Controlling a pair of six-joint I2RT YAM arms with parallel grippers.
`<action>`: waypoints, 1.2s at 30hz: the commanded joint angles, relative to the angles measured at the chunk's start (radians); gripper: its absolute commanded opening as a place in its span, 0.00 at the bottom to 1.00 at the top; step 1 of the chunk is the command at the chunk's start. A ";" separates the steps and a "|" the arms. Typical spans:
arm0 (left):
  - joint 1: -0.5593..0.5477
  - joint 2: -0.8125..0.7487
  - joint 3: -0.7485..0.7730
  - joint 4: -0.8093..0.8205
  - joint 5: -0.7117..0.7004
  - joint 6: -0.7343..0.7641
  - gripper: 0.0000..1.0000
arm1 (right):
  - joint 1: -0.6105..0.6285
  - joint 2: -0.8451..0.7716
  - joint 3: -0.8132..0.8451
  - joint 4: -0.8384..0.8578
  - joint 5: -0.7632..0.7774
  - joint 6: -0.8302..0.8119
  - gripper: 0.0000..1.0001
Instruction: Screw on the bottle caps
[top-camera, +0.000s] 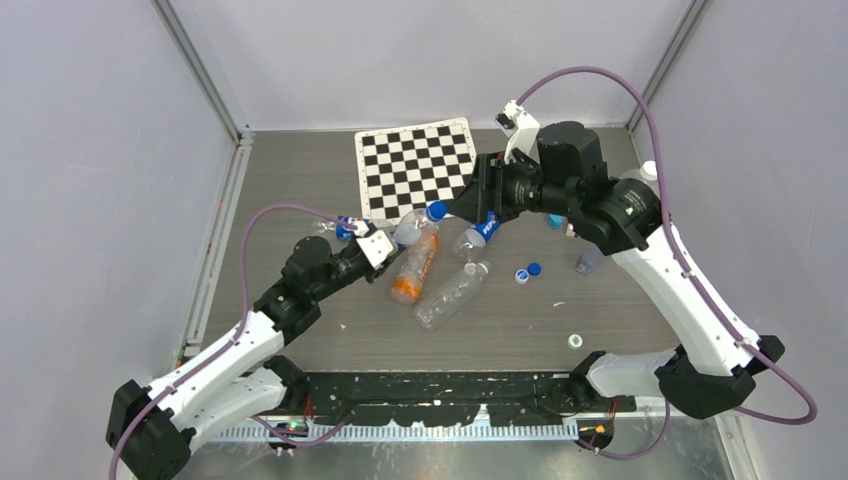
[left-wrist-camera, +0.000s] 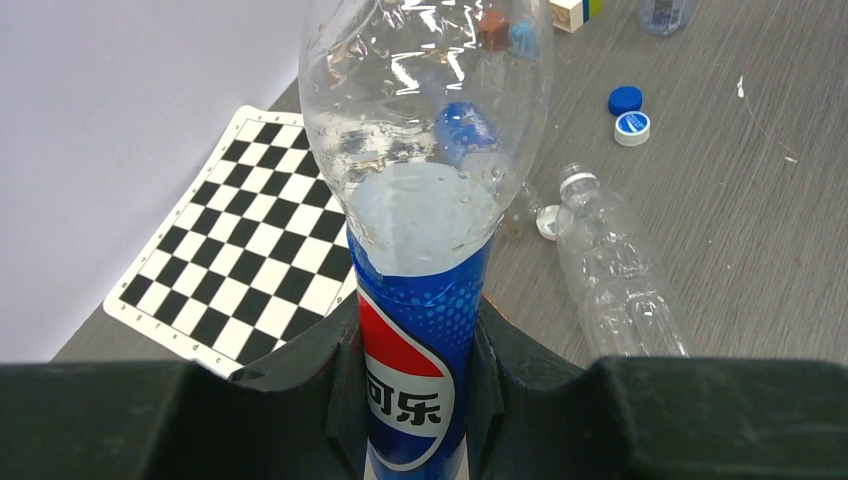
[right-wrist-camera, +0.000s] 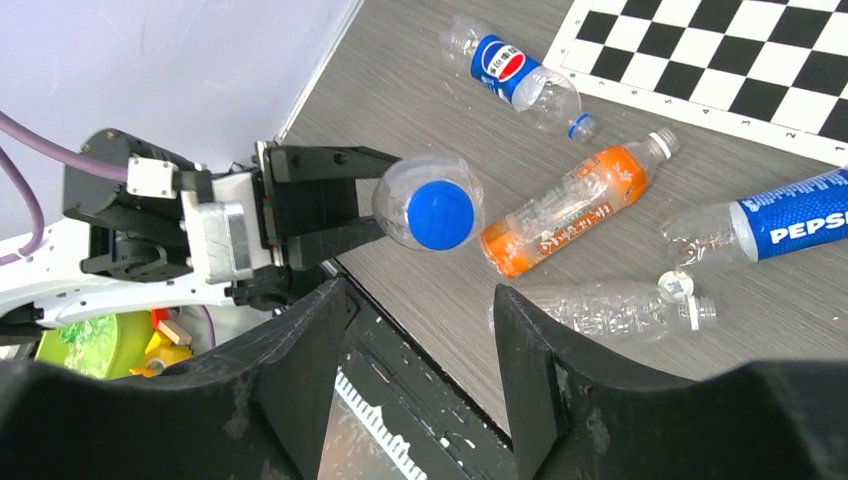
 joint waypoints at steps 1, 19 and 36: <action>-0.009 0.007 0.051 -0.012 -0.018 0.028 0.33 | -0.002 0.041 0.084 -0.066 0.035 0.025 0.60; -0.006 0.056 0.189 -0.274 0.263 -0.027 0.32 | -0.026 -0.089 -0.050 -0.097 -0.212 -0.650 0.78; 0.098 0.141 0.274 -0.411 0.593 -0.052 0.29 | -0.126 -0.140 -0.142 -0.159 -0.531 -1.116 0.78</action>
